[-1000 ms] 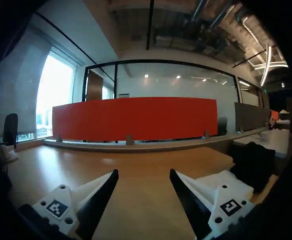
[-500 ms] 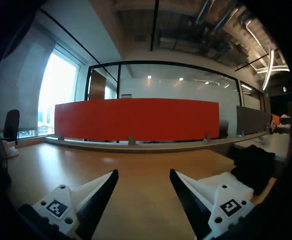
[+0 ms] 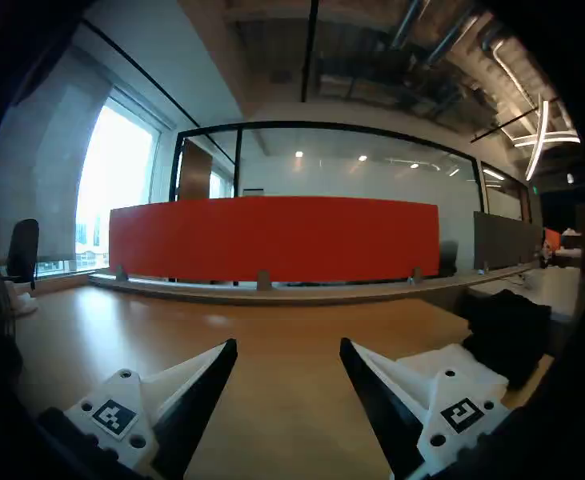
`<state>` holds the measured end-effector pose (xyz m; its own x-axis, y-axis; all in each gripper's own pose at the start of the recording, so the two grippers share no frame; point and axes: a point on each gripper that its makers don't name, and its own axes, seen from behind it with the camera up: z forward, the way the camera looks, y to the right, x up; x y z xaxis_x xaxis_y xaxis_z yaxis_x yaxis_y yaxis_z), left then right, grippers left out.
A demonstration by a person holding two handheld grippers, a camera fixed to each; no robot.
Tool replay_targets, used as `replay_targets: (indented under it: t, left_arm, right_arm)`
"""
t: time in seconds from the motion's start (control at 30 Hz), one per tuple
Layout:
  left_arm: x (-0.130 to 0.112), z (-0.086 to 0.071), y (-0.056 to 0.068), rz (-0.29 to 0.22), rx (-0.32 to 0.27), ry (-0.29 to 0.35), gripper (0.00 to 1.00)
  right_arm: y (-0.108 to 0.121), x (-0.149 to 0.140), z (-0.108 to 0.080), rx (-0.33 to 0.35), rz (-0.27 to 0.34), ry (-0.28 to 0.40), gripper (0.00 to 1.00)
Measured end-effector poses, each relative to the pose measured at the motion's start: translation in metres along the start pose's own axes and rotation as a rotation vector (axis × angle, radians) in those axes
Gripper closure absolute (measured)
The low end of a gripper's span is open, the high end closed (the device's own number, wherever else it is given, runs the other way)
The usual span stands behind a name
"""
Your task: Fold towel
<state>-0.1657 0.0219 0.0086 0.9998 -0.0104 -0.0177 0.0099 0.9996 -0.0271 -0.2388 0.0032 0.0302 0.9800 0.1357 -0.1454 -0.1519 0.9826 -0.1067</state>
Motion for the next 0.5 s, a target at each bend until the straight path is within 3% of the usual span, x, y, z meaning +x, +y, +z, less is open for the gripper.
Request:
replay_targets:
  t: [0.5]
  left_arm:
    - [0.0009, -0.001, 0.0, 0.0, 0.0, -0.001, 0.01]
  right_arm:
    - [0.0002, 0.0001, -0.001, 0.0, 0.0, 0.0, 0.0]
